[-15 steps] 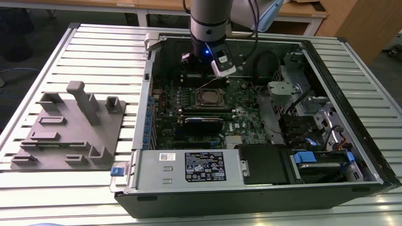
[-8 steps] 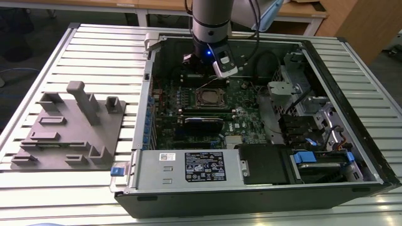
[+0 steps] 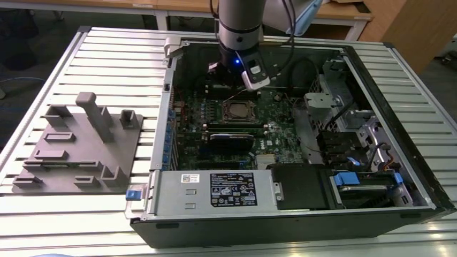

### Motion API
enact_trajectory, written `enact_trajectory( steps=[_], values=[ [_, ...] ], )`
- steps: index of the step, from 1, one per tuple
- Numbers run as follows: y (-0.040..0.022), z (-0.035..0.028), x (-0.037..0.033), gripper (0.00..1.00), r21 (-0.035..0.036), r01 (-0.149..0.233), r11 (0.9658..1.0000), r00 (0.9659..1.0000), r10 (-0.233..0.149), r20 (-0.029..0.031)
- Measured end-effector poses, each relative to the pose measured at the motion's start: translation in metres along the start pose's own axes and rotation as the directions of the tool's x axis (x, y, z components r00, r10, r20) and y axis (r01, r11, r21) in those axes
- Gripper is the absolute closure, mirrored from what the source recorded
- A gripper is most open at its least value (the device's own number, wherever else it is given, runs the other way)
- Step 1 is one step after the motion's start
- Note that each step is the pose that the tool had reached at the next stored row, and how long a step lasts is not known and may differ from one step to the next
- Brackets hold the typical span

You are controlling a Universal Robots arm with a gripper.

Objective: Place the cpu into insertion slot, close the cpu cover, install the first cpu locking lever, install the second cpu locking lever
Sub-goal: 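Install the first cpu locking lever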

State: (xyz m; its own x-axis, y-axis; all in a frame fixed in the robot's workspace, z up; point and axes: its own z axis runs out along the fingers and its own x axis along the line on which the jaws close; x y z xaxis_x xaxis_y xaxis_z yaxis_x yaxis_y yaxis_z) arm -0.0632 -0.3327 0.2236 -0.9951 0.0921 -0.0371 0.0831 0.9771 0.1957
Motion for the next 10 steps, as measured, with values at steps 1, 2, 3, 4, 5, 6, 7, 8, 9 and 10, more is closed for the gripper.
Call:
enact_trajectory(
  steps=[1,2,3,4,5,6,7,8,9,10],
  values=[
    [0.0000,0.0011,0.0000,0.89,-0.0001,0.000,1.0000,1.0000,0.000,0.0001],
    [0.0000,0.0021,0.0001,0.89,-0.0001,0.000,1.0000,1.0000,0.000,0.0001],
    [0.0001,0.0030,0.0002,0.89,0.0000,0.000,1.0000,1.0000,0.000,0.0001],
    [0.0002,0.0039,0.0002,0.89,0.0000,0.000,1.0000,1.0000,0.000,0.0000],
    [0.0002,0.0049,0.0003,0.89,-0.0001,0.000,1.0000,1.0000,0.000,0.0002],
    [0.0001,0.0057,0.0003,0.89,-0.0002,0.000,1.0000,1.0000,0.000,0.0002],
    [0.0001,0.0064,0.0004,0.89,-0.0004,0.000,1.0000,1.0000,0.000,0.0003],
    [0.0001,0.0069,0.0004,0.89,-0.0005,0.000,1.0000,1.0000,0.000,0.0002],
    [0.0002,0.0073,0.0002,0.89,-0.0004,0.000,1.0000,1.0000,0.000,0.0002],
    [0.0005,0.0077,0.0000,0.89,-0.0003,0.000,1.0000,1.0000,0.000,0.0001]
  ],
)
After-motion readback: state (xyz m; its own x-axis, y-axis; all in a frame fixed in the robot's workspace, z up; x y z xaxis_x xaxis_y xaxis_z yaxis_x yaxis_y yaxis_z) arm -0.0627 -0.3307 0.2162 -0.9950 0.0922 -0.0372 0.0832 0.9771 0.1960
